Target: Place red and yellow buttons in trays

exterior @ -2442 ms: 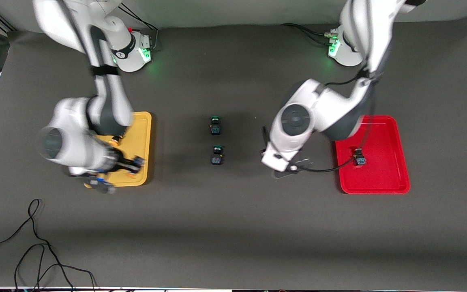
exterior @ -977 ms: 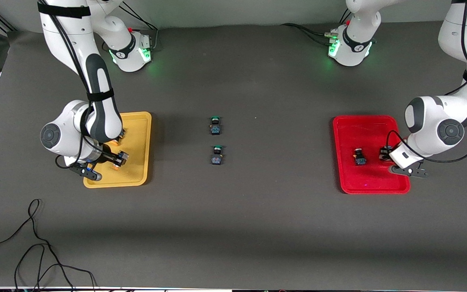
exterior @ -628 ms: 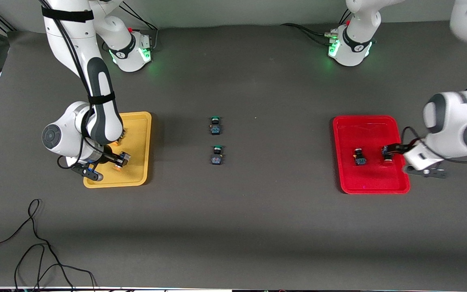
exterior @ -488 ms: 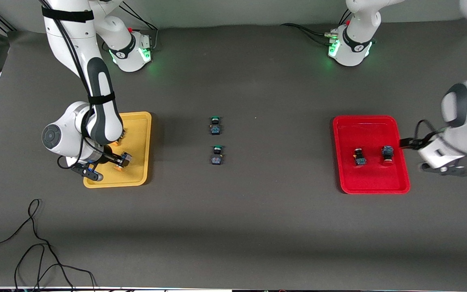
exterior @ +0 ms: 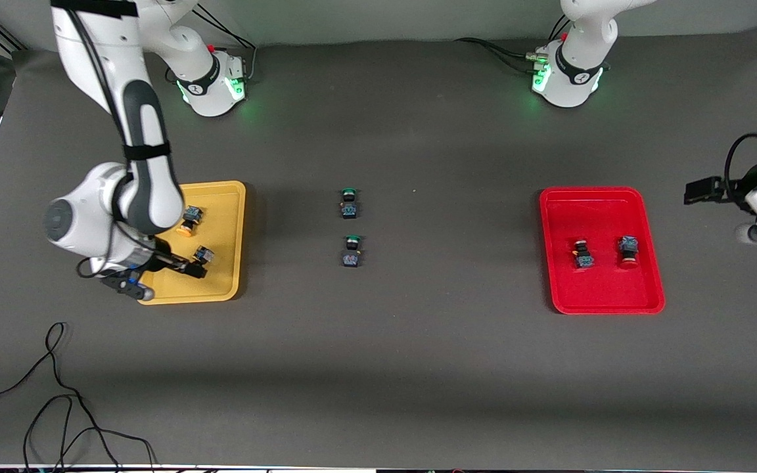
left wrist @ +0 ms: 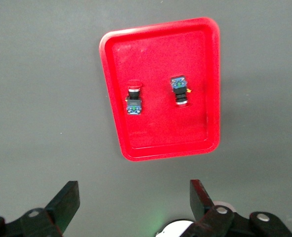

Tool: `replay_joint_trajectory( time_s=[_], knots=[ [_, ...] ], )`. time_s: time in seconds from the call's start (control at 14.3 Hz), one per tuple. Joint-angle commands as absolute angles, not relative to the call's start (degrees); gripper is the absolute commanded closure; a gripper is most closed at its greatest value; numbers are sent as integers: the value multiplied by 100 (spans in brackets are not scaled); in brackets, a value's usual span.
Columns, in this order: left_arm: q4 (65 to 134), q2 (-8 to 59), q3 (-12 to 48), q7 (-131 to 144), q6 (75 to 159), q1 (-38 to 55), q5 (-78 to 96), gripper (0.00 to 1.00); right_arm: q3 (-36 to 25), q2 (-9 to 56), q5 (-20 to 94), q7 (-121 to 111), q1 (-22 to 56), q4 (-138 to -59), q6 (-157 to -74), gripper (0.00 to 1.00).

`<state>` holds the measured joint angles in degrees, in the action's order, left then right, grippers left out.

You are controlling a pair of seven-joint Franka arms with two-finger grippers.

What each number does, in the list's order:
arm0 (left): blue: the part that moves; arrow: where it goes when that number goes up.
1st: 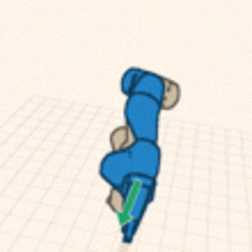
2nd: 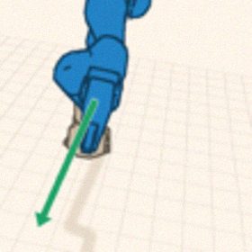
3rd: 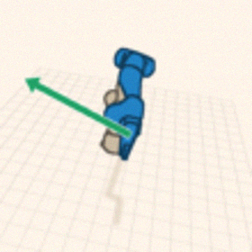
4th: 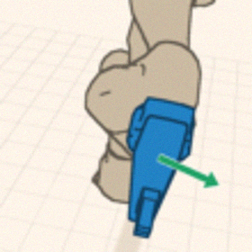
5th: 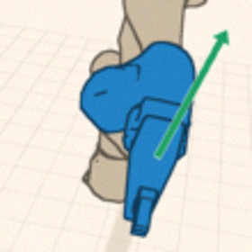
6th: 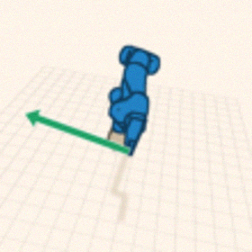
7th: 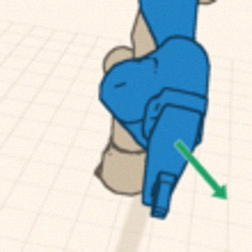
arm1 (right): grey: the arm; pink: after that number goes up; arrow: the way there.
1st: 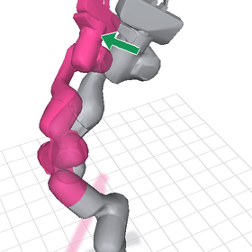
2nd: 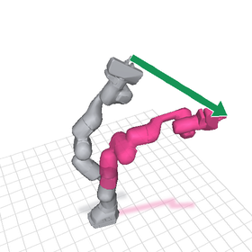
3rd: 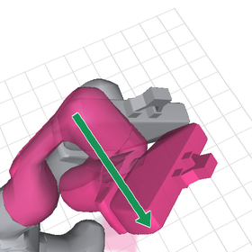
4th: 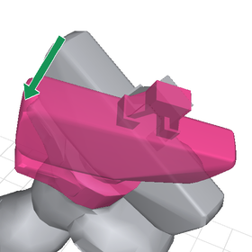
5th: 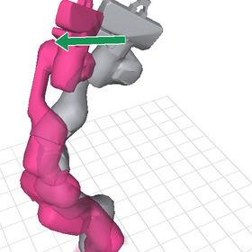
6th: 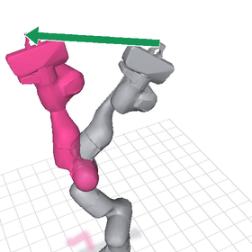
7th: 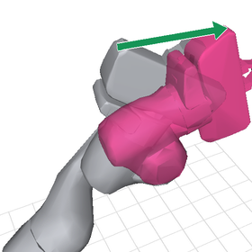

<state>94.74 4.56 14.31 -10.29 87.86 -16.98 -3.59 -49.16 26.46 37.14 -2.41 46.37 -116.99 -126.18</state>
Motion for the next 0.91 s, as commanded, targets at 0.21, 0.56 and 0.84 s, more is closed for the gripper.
replay_joint_trajectory(
  time_s=[0.21, 0.56, 0.84],
  knots=[
    [9536, 158, 978, -766, 8754, -785, -264, 0, -5730, 2373, 2893, -369, 4676, -9838, -10217, 0],
    [9501, 80, -456, -195, 8903, 817, -53, 0, -5748, 1409, 2085, -360, 4693, -9264, -9405, 0],
    [9492, 26, -448, -167, 8877, 800, -53, 0, -4576, 469, 1119, -142, 4021, -9255, -9220, 0]
  ],
)
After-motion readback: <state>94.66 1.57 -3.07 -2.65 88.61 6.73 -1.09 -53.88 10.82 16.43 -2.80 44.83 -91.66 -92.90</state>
